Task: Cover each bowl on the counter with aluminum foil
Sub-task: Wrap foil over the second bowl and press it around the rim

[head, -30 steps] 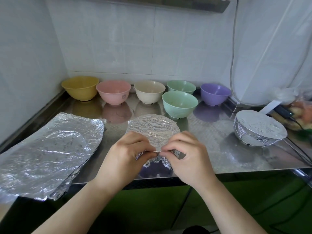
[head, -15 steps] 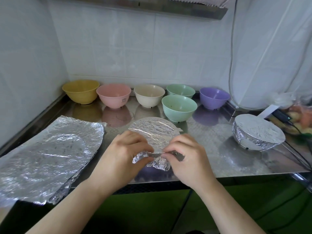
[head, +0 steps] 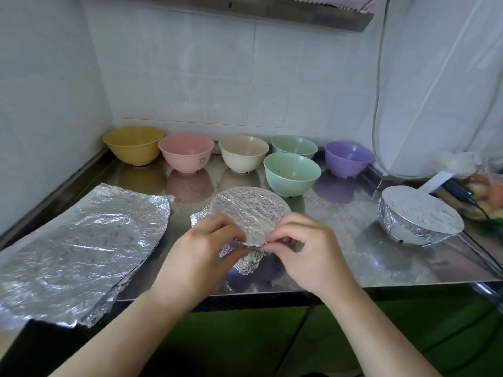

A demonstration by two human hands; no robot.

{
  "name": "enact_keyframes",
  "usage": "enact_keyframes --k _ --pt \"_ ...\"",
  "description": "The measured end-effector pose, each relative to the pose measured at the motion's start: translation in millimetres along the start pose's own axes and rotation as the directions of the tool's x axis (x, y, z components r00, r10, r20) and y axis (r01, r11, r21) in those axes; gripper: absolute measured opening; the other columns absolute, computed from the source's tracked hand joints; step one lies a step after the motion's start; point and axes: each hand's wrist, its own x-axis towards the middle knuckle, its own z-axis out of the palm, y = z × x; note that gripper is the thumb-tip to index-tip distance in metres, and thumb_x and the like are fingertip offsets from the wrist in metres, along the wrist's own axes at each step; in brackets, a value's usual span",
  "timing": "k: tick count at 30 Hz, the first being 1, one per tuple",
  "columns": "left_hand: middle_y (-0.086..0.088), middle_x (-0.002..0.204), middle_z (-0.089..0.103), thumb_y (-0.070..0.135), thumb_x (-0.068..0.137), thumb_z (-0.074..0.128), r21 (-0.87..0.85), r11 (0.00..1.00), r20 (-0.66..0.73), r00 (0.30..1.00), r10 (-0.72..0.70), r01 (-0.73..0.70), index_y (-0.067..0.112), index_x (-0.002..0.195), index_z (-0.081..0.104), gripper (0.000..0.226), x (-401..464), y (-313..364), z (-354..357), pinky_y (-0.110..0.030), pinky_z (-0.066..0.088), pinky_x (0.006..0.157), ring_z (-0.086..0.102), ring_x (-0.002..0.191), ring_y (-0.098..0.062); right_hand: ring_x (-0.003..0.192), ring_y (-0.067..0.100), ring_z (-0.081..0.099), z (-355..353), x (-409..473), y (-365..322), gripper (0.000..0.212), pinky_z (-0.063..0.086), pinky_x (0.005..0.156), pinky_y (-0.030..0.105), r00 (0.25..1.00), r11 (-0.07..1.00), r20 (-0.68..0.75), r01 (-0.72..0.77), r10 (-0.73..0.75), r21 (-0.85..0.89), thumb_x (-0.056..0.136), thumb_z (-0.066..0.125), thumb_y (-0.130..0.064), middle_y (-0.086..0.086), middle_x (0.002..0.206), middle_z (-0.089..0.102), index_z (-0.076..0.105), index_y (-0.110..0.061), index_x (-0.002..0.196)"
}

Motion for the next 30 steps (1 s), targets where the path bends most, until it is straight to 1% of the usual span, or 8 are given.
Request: enact_keyframes --k 6,12,15,18,21,25,27,30 --pt "0.012 0.092 0.061 0.043 0.092 0.071 0.047 0.998 -0.035 0.998 0.045 -0.043 0.022 0.086 0.070 0.022 4.5 6.6 11.5 -0.035 0.053 0.060 0.060 0.082 -0.011 0.074 0.007 0.057 10.3 0.1 -1.2 0.020 0.051 0.064 0.036 0.999 0.991 -0.007 0.042 -0.044 -0.130 0.080 0.091 -0.014 -0.016 0.084 0.061 0.073 -0.022 0.078" --pt "0.012 0.090 0.059 0.026 0.082 0.087 0.054 0.999 -0.001 1.000 0.005 -0.005 0.022 0.083 0.067 0.020 7.4 5.0 11.7 -0.038 0.053 0.057 0.057 0.078 -0.010 0.074 0.005 0.055 4.6 1.5 -6.0 0.020 0.048 0.066 0.028 0.998 0.989 0.056 0.043 -0.036 -0.141 0.082 0.090 -0.014 -0.022 0.087 0.055 0.072 -0.023 0.083" --pt "0.013 0.090 0.057 0.021 0.080 0.089 0.010 1.000 0.025 1.000 -0.008 0.008 0.022 0.084 0.065 0.025 7.4 2.7 12.6 -0.036 0.053 0.060 0.057 0.078 -0.010 0.075 0.003 0.054 5.1 2.3 -6.1 0.021 0.045 0.066 0.025 0.998 0.988 0.047 0.057 -0.051 -0.145 0.083 0.087 -0.007 -0.025 0.085 0.051 0.072 -0.022 0.081" --pt "0.013 0.092 0.054 0.011 0.077 0.090 -0.003 1.000 0.053 0.998 -0.021 0.022 0.021 0.086 0.063 0.030 7.0 1.8 14.0 -0.032 0.051 0.063 0.055 0.080 -0.010 0.074 0.002 0.052 7.3 3.5 -8.1 0.022 0.041 0.066 0.022 0.997 0.986 0.073 0.051 -0.040 -0.159 0.083 0.086 -0.008 -0.023 0.085 0.050 0.070 -0.022 0.080" --pt "0.012 0.093 0.055 0.007 0.076 0.089 0.003 1.000 0.067 0.998 -0.015 0.015 0.020 0.086 0.062 0.031 7.6 0.4 10.7 -0.033 0.050 0.066 0.054 0.080 -0.011 0.075 0.012 0.062 0.0 5.7 -9.9 0.014 0.048 0.066 0.024 0.996 0.998 0.081 0.029 -0.024 -0.057 0.089 0.082 -0.009 -0.019 0.089 0.062 0.076 -0.021 0.086" --pt "0.015 0.095 0.056 0.007 0.075 0.090 0.023 0.999 0.048 0.998 -0.048 0.047 0.022 0.087 0.063 0.033 8.8 -7.9 3.4 -0.026 0.048 0.072 0.052 0.084 -0.005 0.084 0.015 0.068 -19.8 14.5 1.0 0.020 0.051 0.074 0.021 0.990 0.998 -0.123 -0.069 0.068 -0.003 0.092 0.076 0.001 -0.011 0.094 0.071 0.079 -0.019 0.095" --pt "0.019 0.101 0.055 0.011 0.076 0.090 0.004 0.997 0.053 0.995 -0.081 0.081 0.027 0.093 0.064 0.035 6.3 -8.4 -0.6 -0.019 0.045 0.076 0.052 0.088 0.002 0.083 0.016 0.069 -22.4 16.0 8.8 0.024 0.052 0.075 0.023 0.991 0.993 -0.066 -0.113 0.115 0.024 0.088 0.079 0.003 -0.011 0.093 0.071 0.080 -0.021 0.092" --pt "0.021 0.112 0.050 0.027 0.081 0.087 -0.039 0.998 0.087 0.995 -0.053 0.056 0.032 0.107 0.062 0.036 1.7 3.6 -2.0 -0.021 0.048 0.078 0.053 0.094 0.004 0.082 0.020 0.070 -16.5 12.6 13.2 0.024 0.058 0.075 0.039 0.985 0.978 0.049 -0.170 0.165 0.122 0.083 0.084 0.004 -0.008 0.093 0.070 0.081 -0.020 0.087"
